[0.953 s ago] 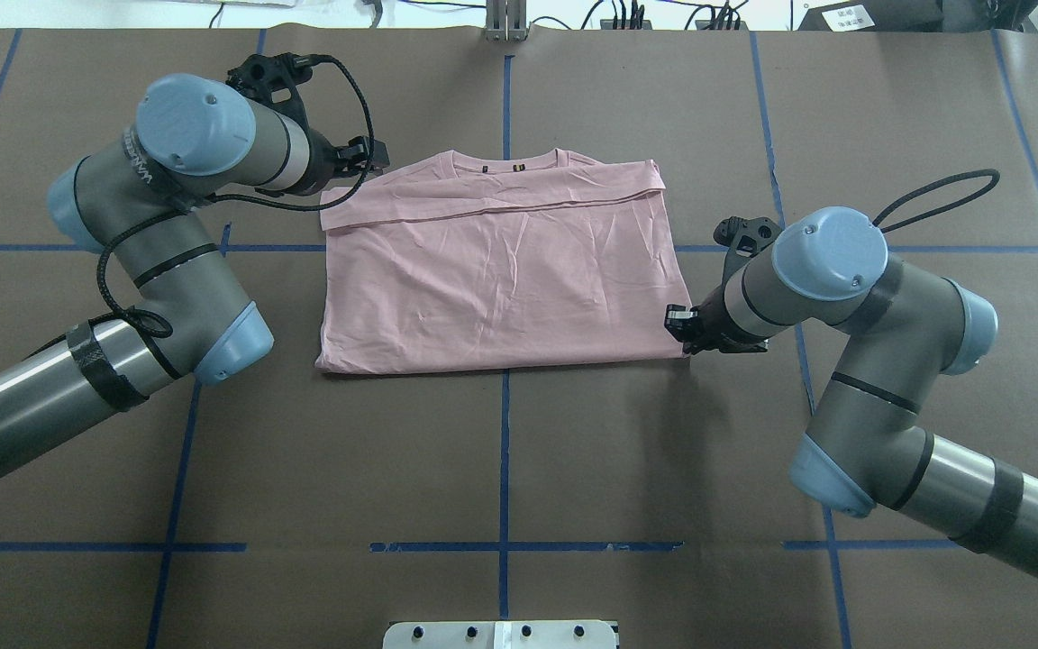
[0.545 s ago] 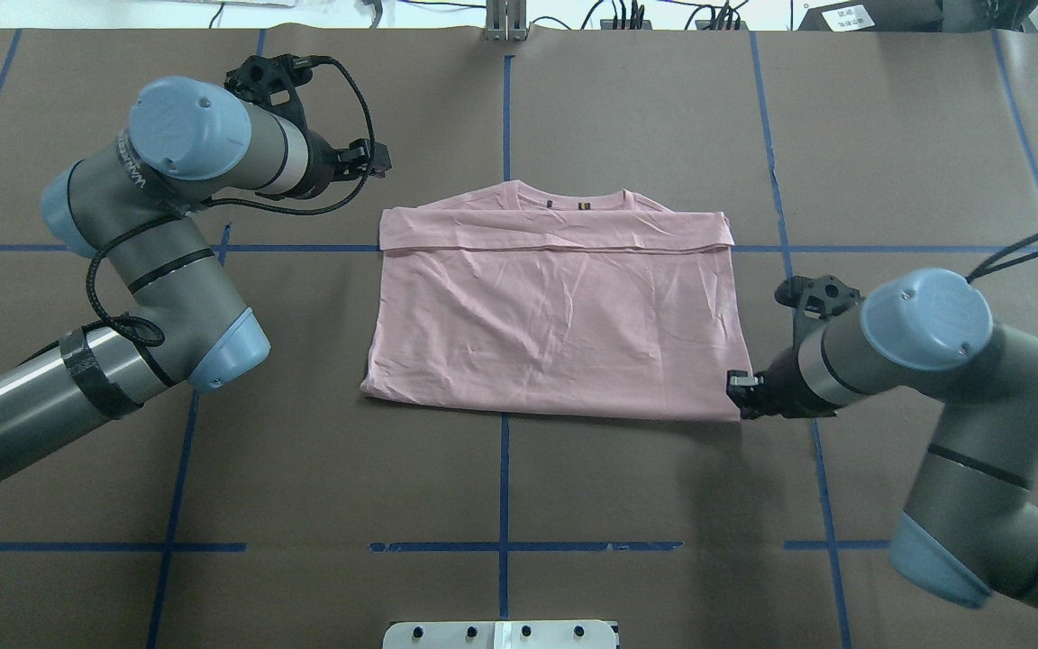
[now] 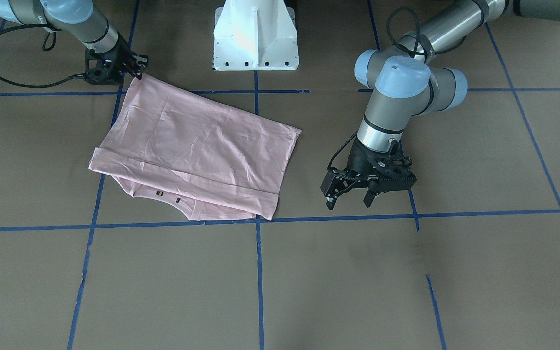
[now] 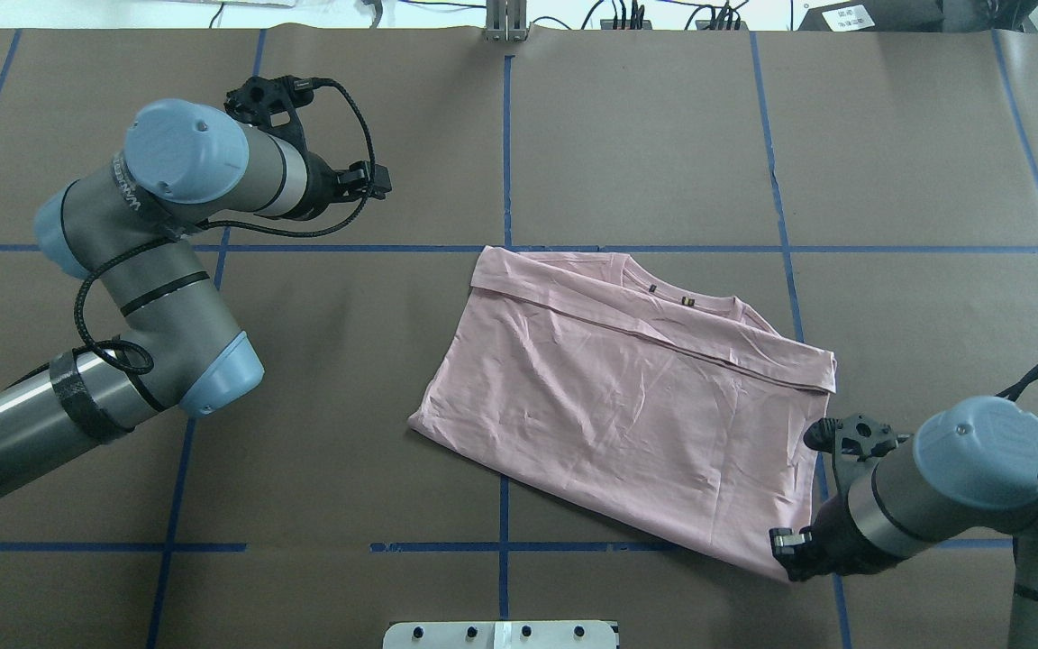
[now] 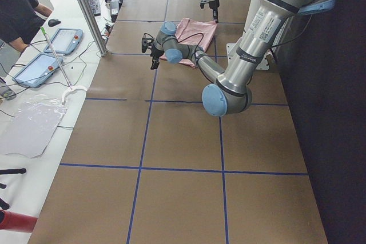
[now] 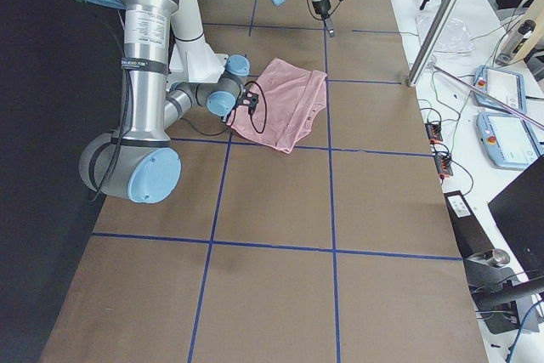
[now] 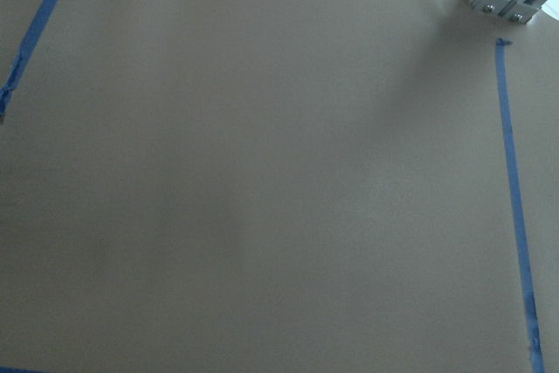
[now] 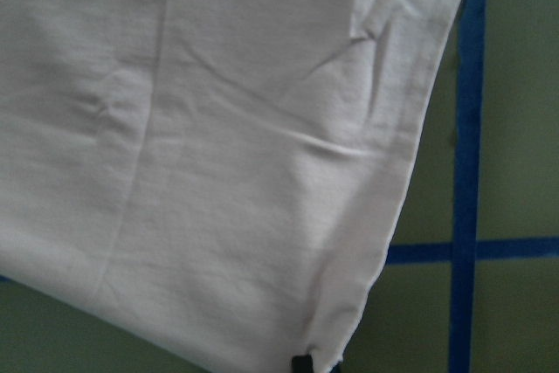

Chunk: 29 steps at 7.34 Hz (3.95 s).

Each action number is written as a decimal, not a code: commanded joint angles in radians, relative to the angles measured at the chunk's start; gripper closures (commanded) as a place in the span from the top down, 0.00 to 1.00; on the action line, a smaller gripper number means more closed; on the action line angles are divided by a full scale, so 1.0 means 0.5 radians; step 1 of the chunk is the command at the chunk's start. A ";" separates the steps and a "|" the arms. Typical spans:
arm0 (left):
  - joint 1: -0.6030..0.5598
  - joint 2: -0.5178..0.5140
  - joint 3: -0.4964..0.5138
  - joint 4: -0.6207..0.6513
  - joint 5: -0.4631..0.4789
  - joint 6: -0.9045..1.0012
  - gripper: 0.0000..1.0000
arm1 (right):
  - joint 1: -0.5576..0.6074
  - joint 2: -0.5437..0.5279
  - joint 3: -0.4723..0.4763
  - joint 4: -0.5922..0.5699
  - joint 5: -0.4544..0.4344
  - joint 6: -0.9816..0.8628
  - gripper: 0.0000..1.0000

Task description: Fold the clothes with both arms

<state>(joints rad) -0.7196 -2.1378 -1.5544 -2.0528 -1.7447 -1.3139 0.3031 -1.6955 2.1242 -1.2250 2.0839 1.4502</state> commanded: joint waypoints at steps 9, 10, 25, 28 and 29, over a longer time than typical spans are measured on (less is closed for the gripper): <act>0.684 -0.071 -0.321 0.706 0.077 -0.692 0.99 | 0.379 0.237 0.209 0.020 -0.103 0.293 1.00; 0.688 -0.108 -0.321 0.800 0.087 -0.695 0.99 | 0.385 0.237 0.209 0.020 -0.103 0.293 1.00; 0.755 -0.084 -0.315 0.808 0.090 -0.667 0.00 | 0.419 0.240 0.194 0.020 -0.103 0.293 1.00; 0.532 -0.090 -0.294 0.820 0.099 -0.570 0.00 | 0.415 0.258 0.166 0.020 -0.133 0.290 1.00; 0.419 -0.096 -0.266 0.811 0.108 -0.484 0.00 | 0.434 0.255 0.179 0.023 -0.133 0.293 1.00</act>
<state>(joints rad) -0.4450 -2.1829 -1.7016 -1.6439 -1.6958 -1.6021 0.5130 -1.5690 2.2108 -1.2146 2.0194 1.5962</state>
